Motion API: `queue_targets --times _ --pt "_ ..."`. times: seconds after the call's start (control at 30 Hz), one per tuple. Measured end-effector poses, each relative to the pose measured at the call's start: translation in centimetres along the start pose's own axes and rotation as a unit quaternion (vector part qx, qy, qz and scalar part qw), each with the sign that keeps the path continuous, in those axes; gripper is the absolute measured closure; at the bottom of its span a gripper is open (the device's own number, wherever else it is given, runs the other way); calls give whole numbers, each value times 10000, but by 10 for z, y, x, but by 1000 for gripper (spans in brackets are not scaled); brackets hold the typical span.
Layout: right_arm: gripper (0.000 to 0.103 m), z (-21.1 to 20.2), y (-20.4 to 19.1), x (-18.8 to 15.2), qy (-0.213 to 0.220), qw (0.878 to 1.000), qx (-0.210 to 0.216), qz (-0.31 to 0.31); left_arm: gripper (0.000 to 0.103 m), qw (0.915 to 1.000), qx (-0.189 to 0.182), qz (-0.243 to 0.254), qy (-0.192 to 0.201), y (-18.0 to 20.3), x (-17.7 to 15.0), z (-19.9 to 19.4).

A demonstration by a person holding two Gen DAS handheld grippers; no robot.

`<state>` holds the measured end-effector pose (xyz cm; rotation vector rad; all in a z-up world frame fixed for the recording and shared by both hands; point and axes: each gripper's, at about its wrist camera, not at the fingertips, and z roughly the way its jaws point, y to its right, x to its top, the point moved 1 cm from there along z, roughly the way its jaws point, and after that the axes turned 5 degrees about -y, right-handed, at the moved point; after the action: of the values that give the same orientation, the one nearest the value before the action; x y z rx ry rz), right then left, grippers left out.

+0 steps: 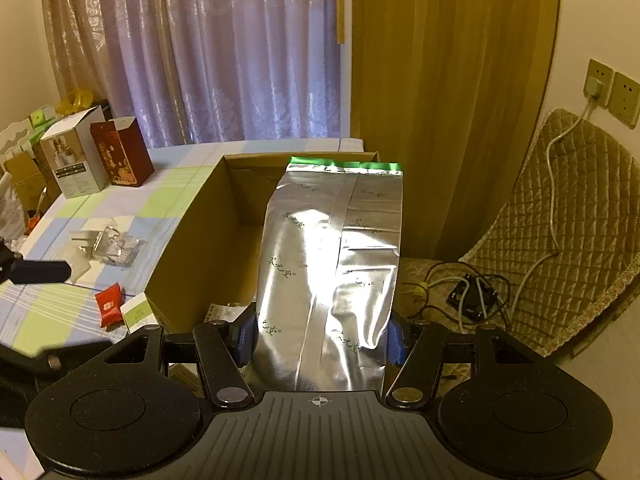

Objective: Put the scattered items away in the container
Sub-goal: 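Open the left tool to drop the tablet box while the right tool releases the foil pouch into the box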

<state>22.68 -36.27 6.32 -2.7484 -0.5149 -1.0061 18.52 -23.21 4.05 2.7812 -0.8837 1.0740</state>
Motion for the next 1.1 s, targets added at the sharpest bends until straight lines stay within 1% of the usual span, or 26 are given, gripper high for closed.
queue_targets --times 0.17,0.33,0.43,0.63,1.03,1.07,1.1 --pt "40 8 1 2 -11 10000 5 20 28 9998 -37 137 -138 6 1 18" --pt "40 16 5 8 10 10000 -30 84 28 9993 212 257 -157 6 15 42" --pt "40 21 10 9 18 9999 -57 121 28 9996 188 191 -79 2 23 49" --pt "40 29 14 10 -44 9999 -71 106 28 9998 169 136 -12 -4 25 50" --pt "40 35 2 16 -86 9999 34 -59 28 9999 111 -74 99 -15 27 40" --pt "31 36 2 16 -50 9999 71 -50 28 9998 114 -96 102 -16 26 39" --pt "9 34 3 16 40 10000 55 3 28 9998 118 -113 102 -17 26 39"
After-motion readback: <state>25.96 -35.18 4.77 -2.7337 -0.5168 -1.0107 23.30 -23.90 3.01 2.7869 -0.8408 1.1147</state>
